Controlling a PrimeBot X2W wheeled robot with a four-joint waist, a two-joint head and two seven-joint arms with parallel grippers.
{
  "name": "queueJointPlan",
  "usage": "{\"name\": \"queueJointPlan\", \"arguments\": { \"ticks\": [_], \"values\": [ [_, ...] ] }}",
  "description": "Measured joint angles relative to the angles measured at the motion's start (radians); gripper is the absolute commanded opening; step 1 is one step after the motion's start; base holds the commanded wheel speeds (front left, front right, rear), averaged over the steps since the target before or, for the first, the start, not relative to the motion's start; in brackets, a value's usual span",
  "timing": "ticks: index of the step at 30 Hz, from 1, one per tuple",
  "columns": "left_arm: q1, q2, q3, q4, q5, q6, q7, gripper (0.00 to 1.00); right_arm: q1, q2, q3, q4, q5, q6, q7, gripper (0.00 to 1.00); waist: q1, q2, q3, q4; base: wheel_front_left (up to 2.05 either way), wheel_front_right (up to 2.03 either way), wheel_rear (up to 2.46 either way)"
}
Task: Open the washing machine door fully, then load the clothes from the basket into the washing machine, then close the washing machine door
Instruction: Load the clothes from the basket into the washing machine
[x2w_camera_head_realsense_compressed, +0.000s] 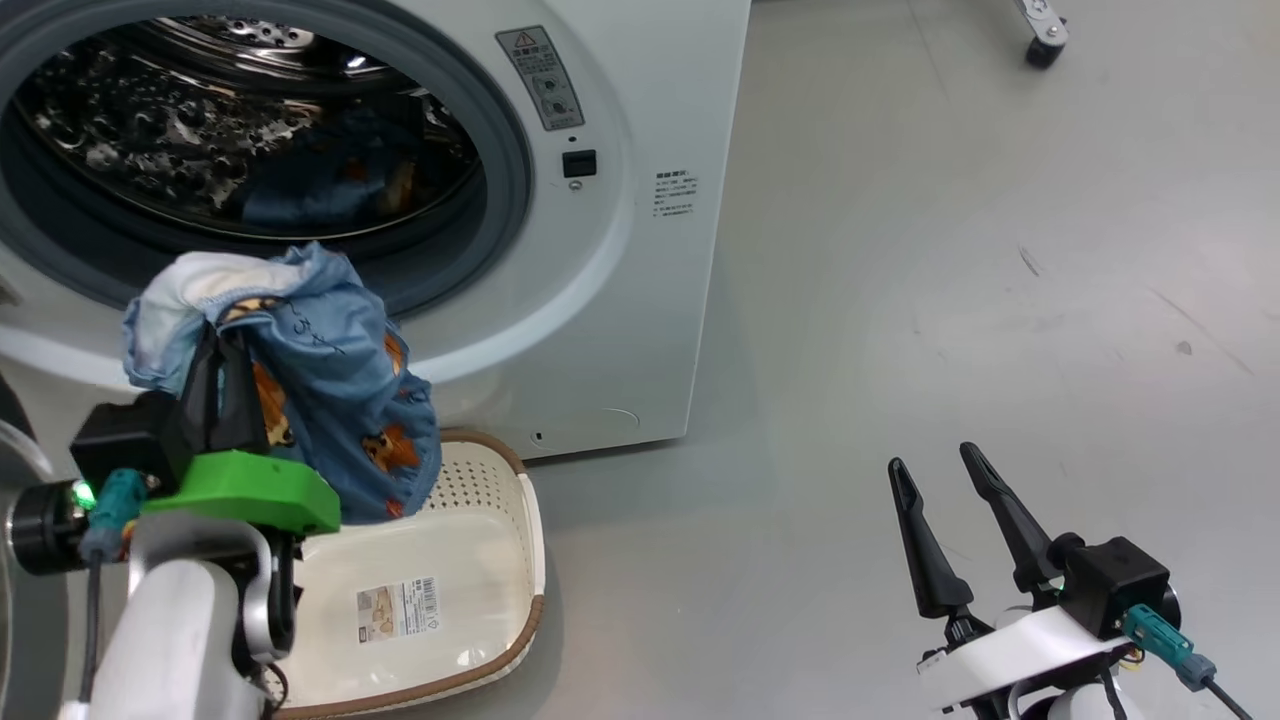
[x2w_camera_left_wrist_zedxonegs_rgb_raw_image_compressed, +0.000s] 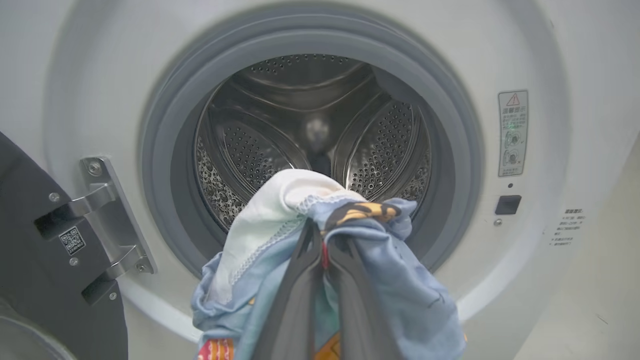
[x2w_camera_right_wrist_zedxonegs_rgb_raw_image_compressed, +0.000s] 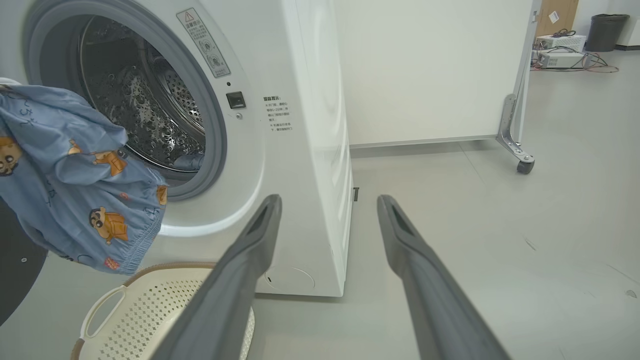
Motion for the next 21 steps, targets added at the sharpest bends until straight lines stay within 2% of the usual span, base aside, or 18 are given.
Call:
{"name": "queueJointPlan", "arguments": {
  "ticks": [9, 21],
  "values": [
    [-0.114, 0.068, 0.078, 0.101, 0.015, 0.009, 0.050, 0.00, -0.040, 0.008, 0.030, 0.013, 0.009, 0.000, 0.000, 1.00, 0.0000, 0.0000, 0.047, -0.074, 0.00, 0.00, 0.00],
    [-0.301, 0.157, 0.128, 0.224, 0.049, 0.014, 0.119, 0.00, -0.050, 0.016, 0.058, 0.024, 0.028, 0.000, 0.000, 1.00, 0.0001, 0.0000, 0.131, -0.178, 0.00, 0.00, 0.00]
  ]
}}
